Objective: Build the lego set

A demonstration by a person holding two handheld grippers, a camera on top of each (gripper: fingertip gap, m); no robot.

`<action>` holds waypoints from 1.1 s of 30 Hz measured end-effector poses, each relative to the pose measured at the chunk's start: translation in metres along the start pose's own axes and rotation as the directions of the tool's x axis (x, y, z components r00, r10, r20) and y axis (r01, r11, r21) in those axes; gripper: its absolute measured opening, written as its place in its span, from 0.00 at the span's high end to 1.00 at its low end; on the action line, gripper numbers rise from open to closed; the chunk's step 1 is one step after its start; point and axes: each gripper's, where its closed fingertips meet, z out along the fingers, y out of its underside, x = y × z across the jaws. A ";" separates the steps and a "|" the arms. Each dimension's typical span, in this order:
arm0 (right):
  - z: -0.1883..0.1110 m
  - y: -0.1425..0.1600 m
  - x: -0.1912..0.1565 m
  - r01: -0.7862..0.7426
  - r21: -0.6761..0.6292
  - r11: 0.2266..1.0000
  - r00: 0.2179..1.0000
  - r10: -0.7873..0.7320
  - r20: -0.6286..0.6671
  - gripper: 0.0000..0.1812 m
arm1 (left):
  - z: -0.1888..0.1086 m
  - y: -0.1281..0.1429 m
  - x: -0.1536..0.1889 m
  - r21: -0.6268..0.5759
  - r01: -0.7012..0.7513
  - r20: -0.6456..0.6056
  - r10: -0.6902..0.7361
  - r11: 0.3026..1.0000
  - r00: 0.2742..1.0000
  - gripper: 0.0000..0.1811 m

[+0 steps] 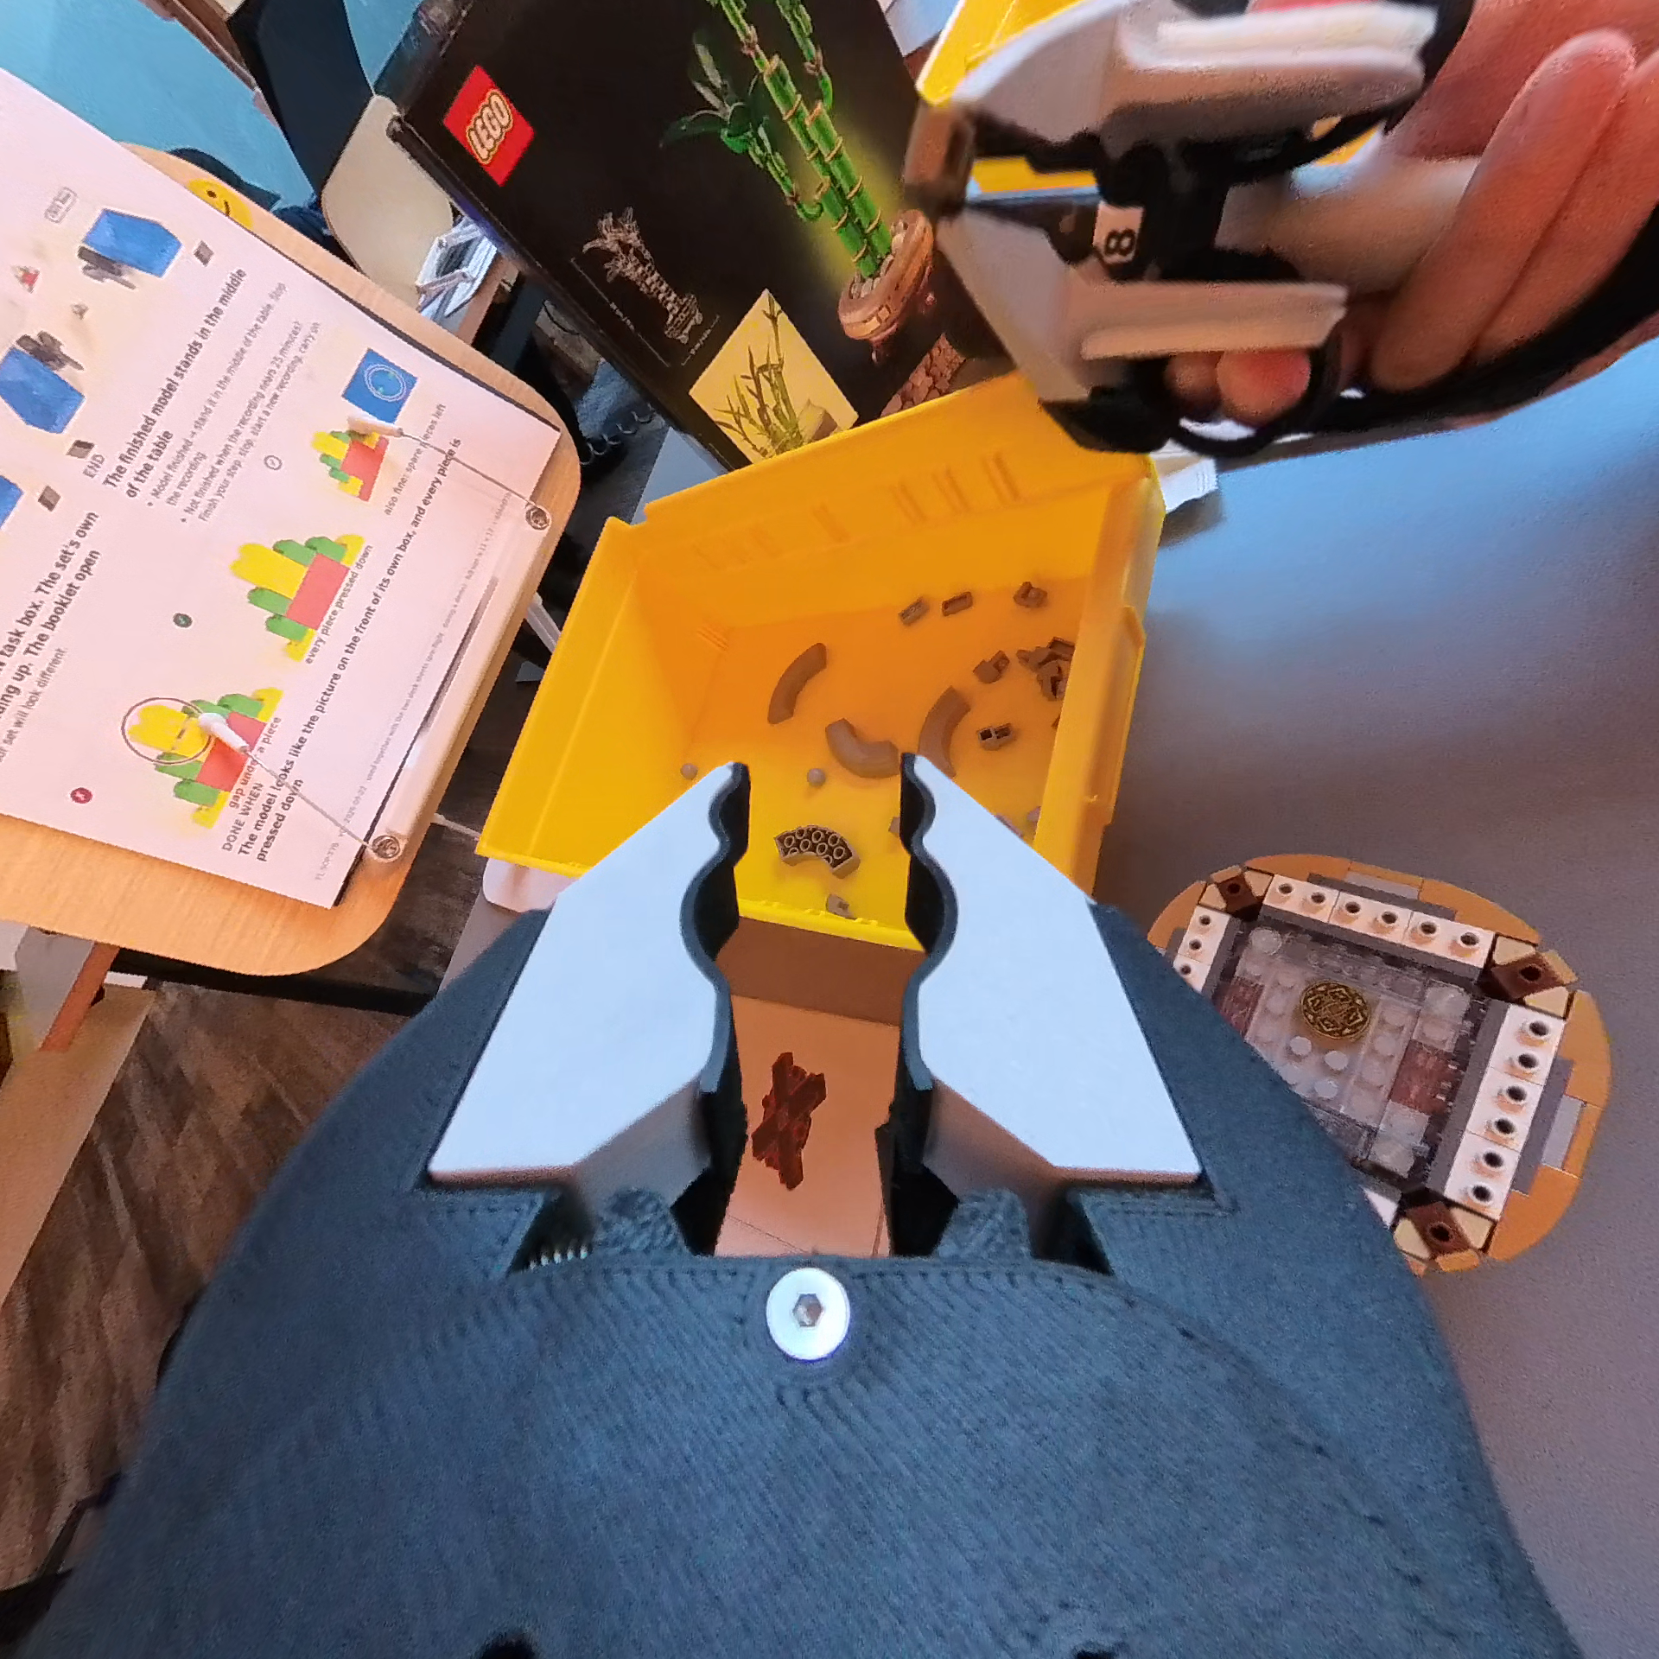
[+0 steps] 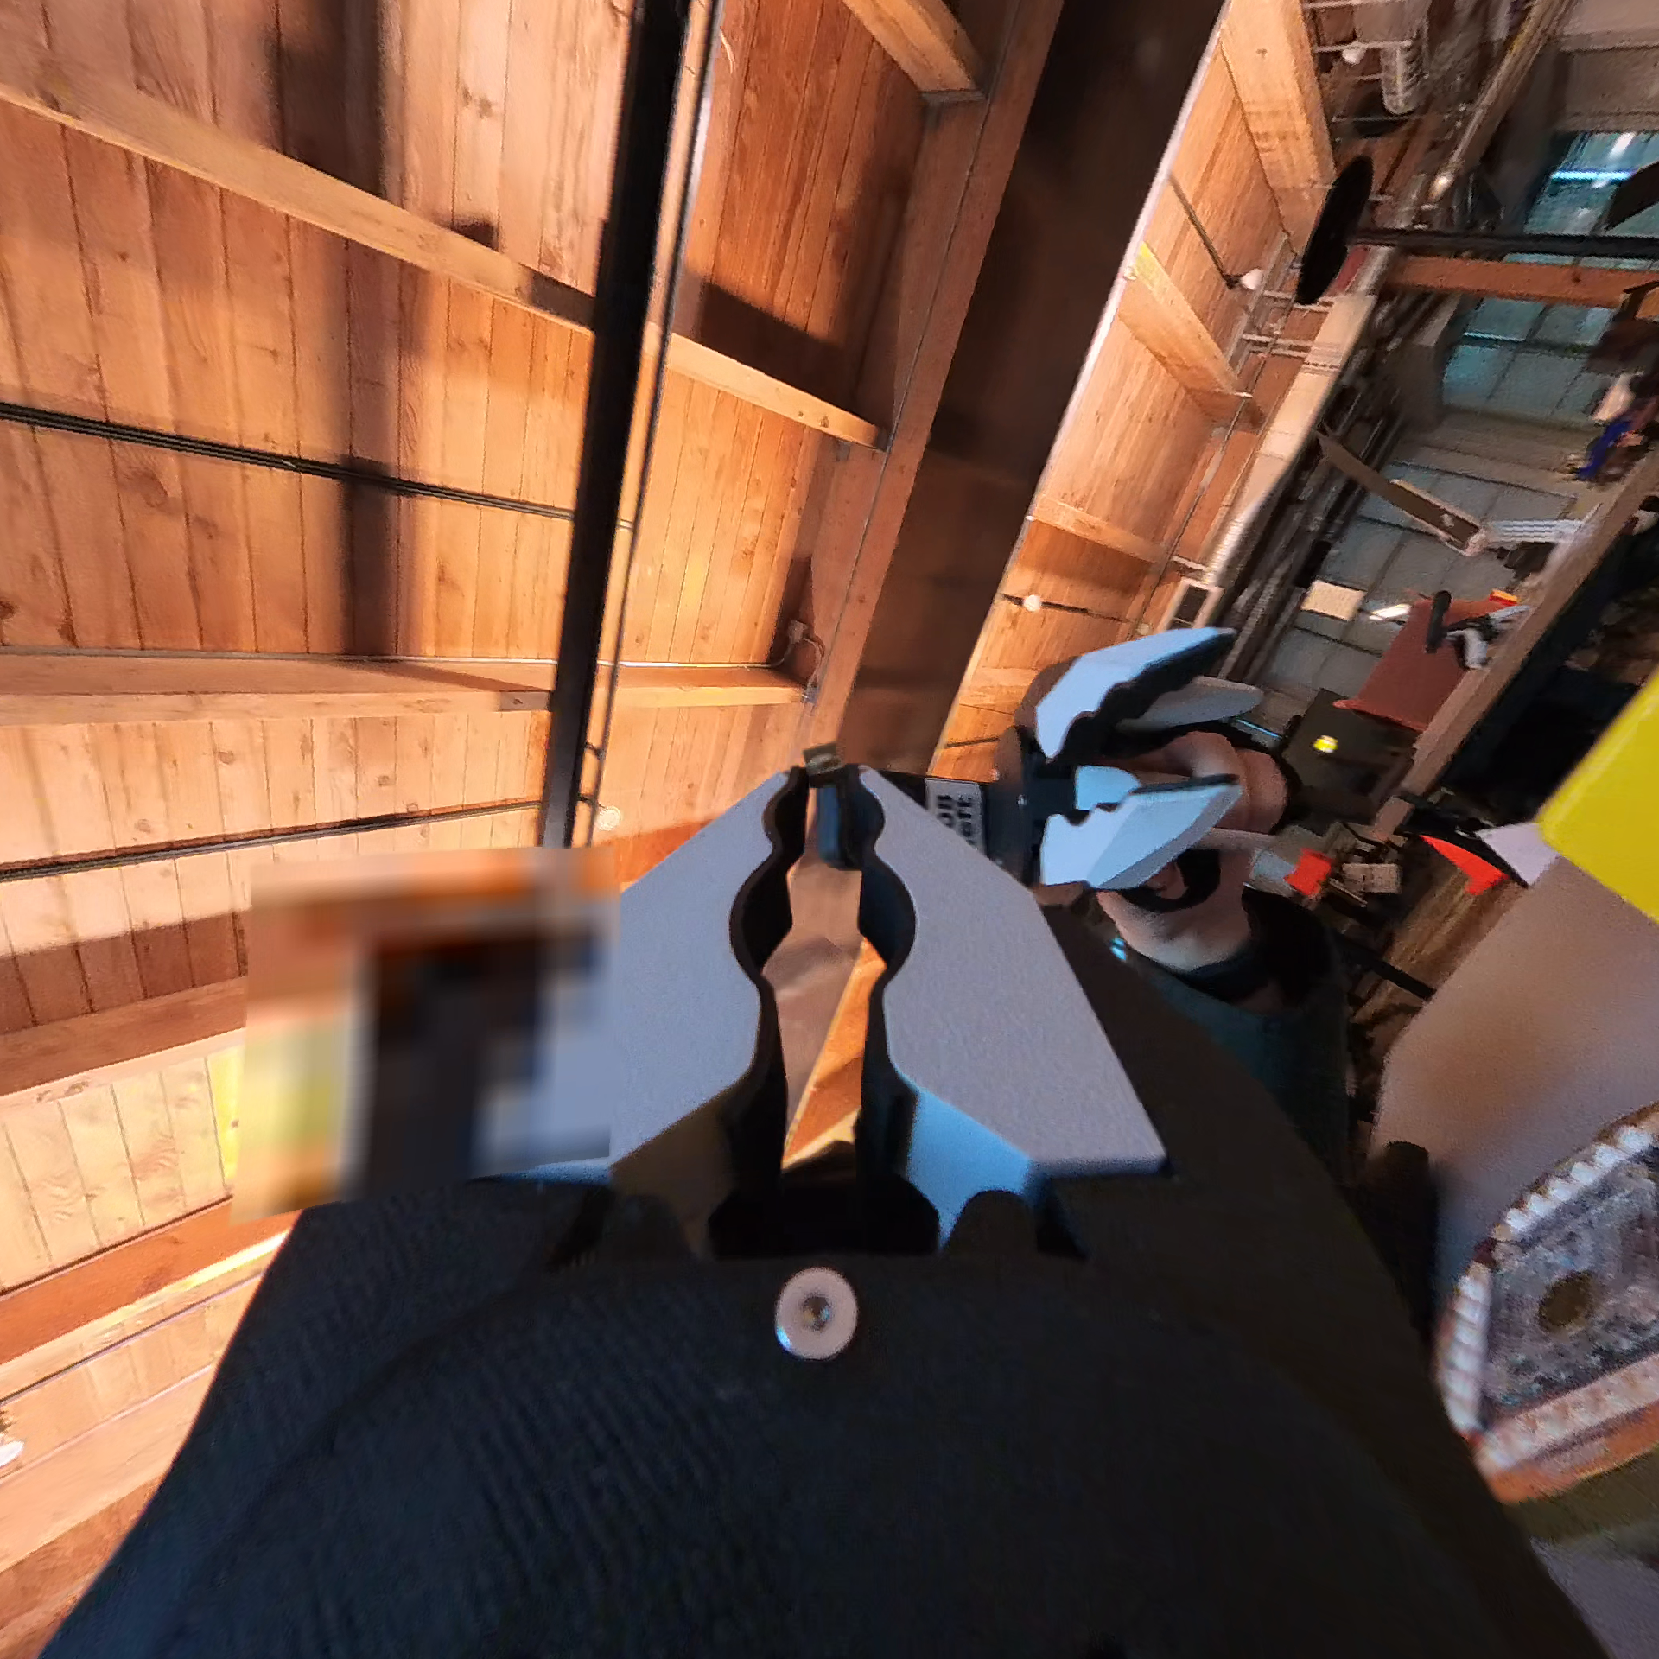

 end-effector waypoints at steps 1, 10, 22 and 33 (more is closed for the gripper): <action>-0.001 -0.002 -0.005 -0.012 0.014 1.000 1.000 0.011 0.025 0.97 | 0.000 0.001 0.000 -0.004 0.002 -0.001 -0.002 1.000 1.000 0.82; -0.003 -0.001 0.017 0.081 -0.023 0.996 0.987 -0.083 -0.134 0.97 | -0.007 -0.025 0.015 0.141 0.095 -0.125 -0.077 0.985 0.989 0.83; -0.004 0.023 0.056 0.200 -0.239 0.950 0.888 -0.279 -0.367 0.97 | -0.001 -0.036 0.037 0.190 -0.133 -0.062 0.147 0.973 0.987 0.93; -0.008 0.010 0.050 0.455 -0.332 0.827 0.751 -0.556 -0.357 0.82 | 0.003 -0.033 0.037 0.203 0.050 -0.177 -0.013 0.978 0.984 0.96</action>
